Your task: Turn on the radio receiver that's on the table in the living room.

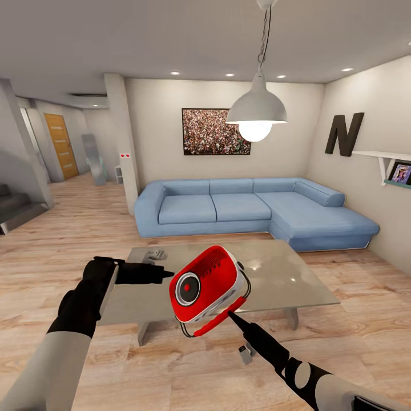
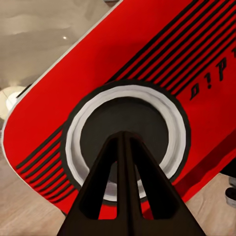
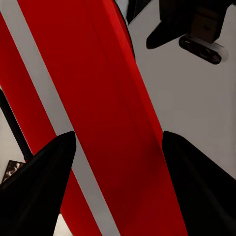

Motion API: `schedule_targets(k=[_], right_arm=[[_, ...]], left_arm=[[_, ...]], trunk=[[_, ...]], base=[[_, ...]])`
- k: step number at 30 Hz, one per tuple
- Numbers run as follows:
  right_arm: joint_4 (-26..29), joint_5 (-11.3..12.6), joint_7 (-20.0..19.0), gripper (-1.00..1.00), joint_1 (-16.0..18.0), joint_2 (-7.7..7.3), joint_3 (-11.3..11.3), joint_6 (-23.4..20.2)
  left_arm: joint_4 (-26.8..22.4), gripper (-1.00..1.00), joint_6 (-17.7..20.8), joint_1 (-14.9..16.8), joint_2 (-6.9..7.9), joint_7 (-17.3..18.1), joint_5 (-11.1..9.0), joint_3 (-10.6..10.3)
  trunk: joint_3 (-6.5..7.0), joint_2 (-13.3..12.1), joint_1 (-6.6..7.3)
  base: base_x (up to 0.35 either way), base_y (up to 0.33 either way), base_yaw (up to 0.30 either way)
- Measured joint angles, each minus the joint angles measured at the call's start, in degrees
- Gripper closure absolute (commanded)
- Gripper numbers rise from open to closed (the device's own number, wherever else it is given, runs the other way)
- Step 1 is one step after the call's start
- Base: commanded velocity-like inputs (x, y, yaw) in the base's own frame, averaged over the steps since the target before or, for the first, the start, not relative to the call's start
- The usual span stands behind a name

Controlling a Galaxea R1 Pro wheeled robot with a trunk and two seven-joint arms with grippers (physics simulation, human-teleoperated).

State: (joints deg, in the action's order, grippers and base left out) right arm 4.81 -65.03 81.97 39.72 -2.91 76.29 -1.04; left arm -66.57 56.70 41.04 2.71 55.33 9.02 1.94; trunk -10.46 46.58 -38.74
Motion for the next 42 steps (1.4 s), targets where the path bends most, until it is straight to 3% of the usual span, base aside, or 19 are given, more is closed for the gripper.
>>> schedule_targets(k=[25, 30, 42], right_arm=[[0.2, -0.4, 1.19, 1.0, 0.0, 0.0, -0.11, 0.34], [0.22, -1.63, 1.23, 1.0, 0.0, 0.0, 0.14, 0.42], [0.21, -1.84, 1.24, 1.0, 0.0, 0.09, -0.22, 0.44]], left_arm=[[2.31, 1.0, -0.8, 0.01, -0.19, -0.21, 0.23, -0.01], [4.0, 1.0, -0.8, 0.4, -0.3, -0.37, 0.3, -0.01], [6.46, 1.0, -1.58, 0.97, -0.56, -0.85, 0.29, -0.01]], trunk=[[0.0, 0.0, 0.0], [0.0, 0.0, 0.0], [0.0, 0.0, 0.0]], base=[[0.0, 0.0, 0.0], [0.0, 0.0, 0.0], [0.0, 0.0, 0.0]])
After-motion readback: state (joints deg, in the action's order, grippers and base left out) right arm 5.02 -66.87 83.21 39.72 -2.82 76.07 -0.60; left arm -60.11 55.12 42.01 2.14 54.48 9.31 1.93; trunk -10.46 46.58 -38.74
